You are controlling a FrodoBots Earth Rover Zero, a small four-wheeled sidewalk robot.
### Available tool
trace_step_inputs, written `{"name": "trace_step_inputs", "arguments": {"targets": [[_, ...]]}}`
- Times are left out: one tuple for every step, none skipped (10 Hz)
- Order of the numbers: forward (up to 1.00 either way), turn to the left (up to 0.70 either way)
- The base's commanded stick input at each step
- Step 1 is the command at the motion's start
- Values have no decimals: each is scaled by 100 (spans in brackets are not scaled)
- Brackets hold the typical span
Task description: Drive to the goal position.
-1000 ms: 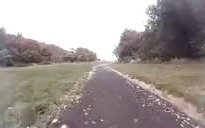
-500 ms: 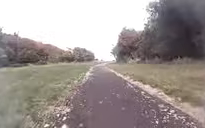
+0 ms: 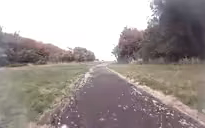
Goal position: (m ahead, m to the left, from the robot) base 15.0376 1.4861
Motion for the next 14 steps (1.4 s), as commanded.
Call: {"name": "trace_step_inputs", "arguments": {"targets": [[100,0],[100,0],[100,0],[100,0],[100,0],[100,0],[100,0],[100,0],[100,0],[100,0],[100,0],[100,0],[100,0],[100,0]]}}
